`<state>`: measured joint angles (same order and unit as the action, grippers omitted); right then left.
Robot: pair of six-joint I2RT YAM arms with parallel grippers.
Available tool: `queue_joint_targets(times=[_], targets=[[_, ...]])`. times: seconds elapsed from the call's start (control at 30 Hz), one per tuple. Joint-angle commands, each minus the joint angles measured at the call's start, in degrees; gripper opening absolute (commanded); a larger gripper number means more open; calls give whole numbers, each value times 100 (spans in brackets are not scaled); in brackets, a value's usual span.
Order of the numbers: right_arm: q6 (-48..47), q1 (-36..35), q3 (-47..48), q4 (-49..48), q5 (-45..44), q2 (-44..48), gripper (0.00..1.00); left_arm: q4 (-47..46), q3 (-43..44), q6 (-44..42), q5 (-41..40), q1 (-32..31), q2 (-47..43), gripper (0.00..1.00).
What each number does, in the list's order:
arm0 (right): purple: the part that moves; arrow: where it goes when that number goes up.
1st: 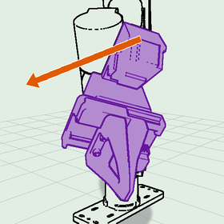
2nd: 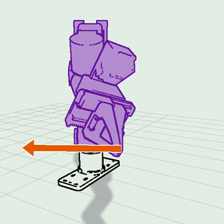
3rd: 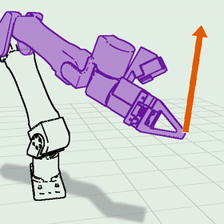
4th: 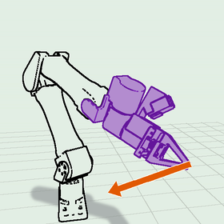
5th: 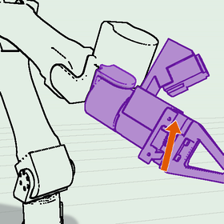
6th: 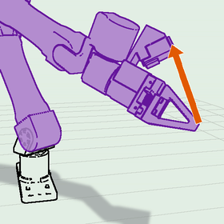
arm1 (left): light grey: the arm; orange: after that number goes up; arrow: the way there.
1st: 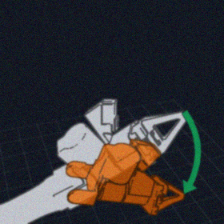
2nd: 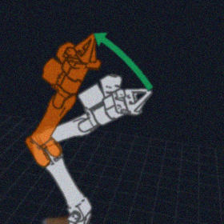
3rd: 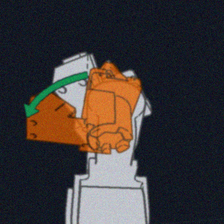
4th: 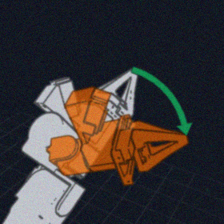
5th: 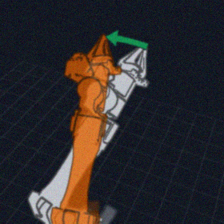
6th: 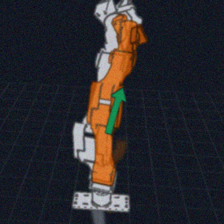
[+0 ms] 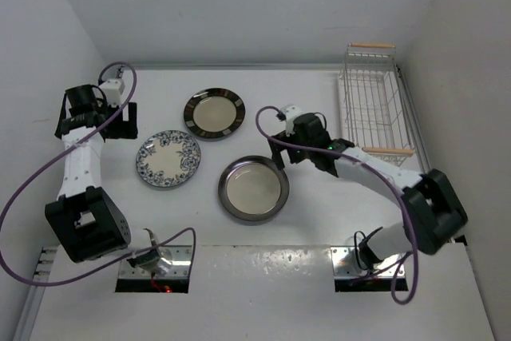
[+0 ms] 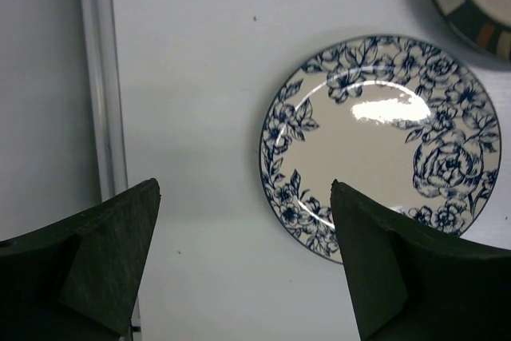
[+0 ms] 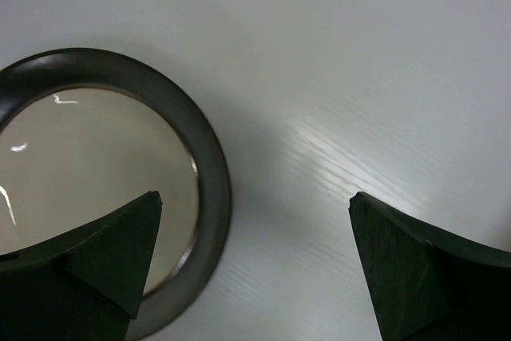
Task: Load the plates into the dish rack
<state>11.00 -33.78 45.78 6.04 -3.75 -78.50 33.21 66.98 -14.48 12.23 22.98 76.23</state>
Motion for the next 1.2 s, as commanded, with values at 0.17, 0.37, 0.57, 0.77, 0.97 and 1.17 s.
queue_joint_targets(times=[0.17, 0.37, 0.57, 0.77, 0.97, 1.17], targets=[[902, 99, 572, -138, 1417, -1763, 86, 519, 368, -380, 217, 197, -99, 100], [1000, 512, 284, -208, 2509, -2310, 77, 1002, 754, -204, 1830, 636, 146, 100], [886, 636, -235, -560, 3485, -2372, 60, 1125, 1343, -177, 1646, 945, 578, 100], [859, 644, -798, -1078, 3890, -2363, 48, 592, 1898, -74, 825, 813, -37, 100], [807, 680, -553, -764, 3856, -2688, 0, 877, 1520, -510, 2050, 891, 515, 100], [894, 819, -131, -692, 3548, -1758, 0, 942, 1686, -406, 1348, 665, 693, 94]])
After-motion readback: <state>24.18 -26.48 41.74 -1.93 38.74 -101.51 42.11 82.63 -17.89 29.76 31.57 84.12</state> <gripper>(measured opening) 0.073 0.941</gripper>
